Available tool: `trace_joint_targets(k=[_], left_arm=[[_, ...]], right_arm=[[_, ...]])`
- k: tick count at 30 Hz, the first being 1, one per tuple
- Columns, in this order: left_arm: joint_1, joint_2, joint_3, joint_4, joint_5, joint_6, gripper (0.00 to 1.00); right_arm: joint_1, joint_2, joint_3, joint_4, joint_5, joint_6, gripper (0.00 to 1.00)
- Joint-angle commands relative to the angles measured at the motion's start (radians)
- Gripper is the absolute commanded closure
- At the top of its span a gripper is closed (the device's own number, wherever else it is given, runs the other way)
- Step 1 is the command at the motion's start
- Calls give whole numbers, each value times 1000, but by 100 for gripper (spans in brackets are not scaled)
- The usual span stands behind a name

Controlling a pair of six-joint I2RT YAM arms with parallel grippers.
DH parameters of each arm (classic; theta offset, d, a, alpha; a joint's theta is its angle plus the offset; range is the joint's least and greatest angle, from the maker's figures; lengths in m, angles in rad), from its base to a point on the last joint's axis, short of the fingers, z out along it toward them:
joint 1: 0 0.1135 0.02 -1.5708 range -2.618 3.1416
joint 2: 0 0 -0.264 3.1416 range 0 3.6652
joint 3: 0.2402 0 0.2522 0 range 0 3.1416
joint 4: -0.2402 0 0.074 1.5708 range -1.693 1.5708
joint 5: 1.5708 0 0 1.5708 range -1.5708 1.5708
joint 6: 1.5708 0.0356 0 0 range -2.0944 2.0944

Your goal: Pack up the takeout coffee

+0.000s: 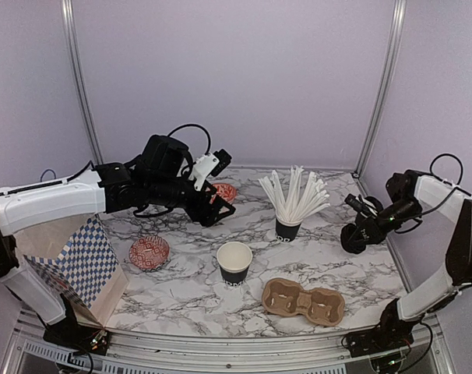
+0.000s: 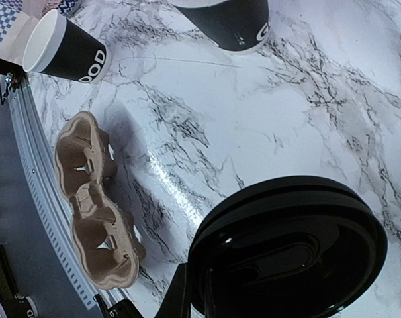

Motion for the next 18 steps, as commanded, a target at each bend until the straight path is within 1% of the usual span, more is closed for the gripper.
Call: trace_joint_targets(k=[1,4,6,11,13,18], left_arm=[[-47,-30,-21,150,50,77,17],[-84,-22,-31,227,63,61,17],[-108,7,-14,281,54,21,18],[-187,127,85,397,7,-121,21],[-229,188,121,440,-29,-175,21],[-335,349,272,475,-191,-244,22]], right_arm=[[-6,-6,51,-79,-117,-71,93],[-5,-29,72,-130,-189,-117,93],[6,-48,91,-155,-227,-142,93],[48,-102,101,-120,-238,-115,93],[64,-107,105,-125,-235,-116,93],[72,-117,119,-161,-240,-137,93]])
